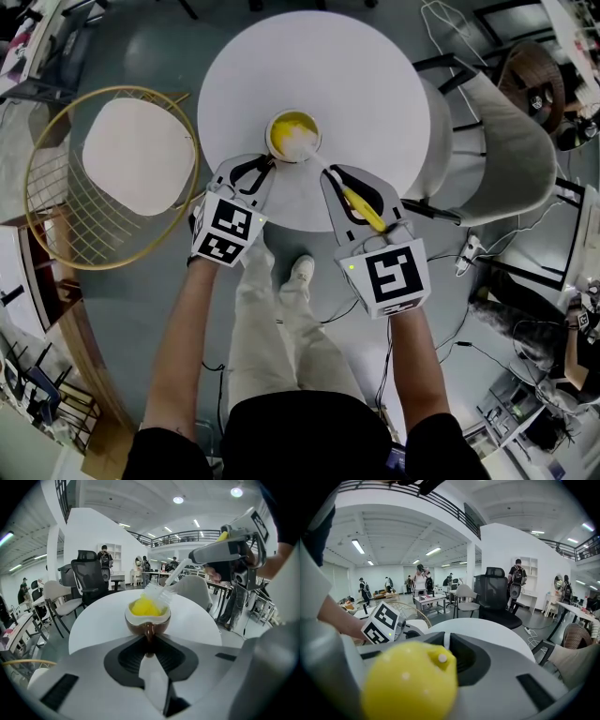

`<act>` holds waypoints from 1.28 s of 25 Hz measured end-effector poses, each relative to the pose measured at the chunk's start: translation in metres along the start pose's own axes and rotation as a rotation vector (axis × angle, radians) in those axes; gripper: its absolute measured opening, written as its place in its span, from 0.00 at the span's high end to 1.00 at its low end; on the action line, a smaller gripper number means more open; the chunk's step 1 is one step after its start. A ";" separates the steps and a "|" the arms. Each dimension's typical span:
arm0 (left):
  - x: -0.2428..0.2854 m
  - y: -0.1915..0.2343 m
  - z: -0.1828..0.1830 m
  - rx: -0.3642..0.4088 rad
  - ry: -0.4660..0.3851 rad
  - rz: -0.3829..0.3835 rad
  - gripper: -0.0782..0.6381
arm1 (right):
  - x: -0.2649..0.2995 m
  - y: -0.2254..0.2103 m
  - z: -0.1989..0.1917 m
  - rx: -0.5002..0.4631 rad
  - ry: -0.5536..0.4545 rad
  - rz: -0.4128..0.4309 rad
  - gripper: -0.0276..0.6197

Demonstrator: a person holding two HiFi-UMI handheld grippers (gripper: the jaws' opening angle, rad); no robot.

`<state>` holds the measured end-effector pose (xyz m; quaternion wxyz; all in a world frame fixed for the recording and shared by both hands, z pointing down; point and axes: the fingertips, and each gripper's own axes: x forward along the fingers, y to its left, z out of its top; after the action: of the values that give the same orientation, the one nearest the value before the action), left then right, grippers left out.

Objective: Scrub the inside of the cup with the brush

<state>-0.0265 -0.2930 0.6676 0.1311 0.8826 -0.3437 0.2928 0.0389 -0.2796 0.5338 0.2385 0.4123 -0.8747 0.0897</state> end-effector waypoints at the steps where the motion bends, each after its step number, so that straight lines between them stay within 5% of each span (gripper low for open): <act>1: 0.000 0.000 0.000 0.002 0.001 -0.001 0.78 | 0.001 0.000 0.002 -0.002 -0.005 0.000 0.88; 15: 0.000 0.000 0.000 -0.008 0.000 0.002 0.78 | -0.001 -0.015 0.003 -0.034 0.026 -0.043 0.88; 32: 0.000 0.002 -0.001 0.001 0.007 0.009 0.78 | -0.006 0.001 -0.004 -0.008 0.111 0.021 0.88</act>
<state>-0.0285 -0.2939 0.6687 0.1306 0.8800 -0.3470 0.2968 0.0430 -0.2737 0.5349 0.2874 0.3966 -0.8647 0.1112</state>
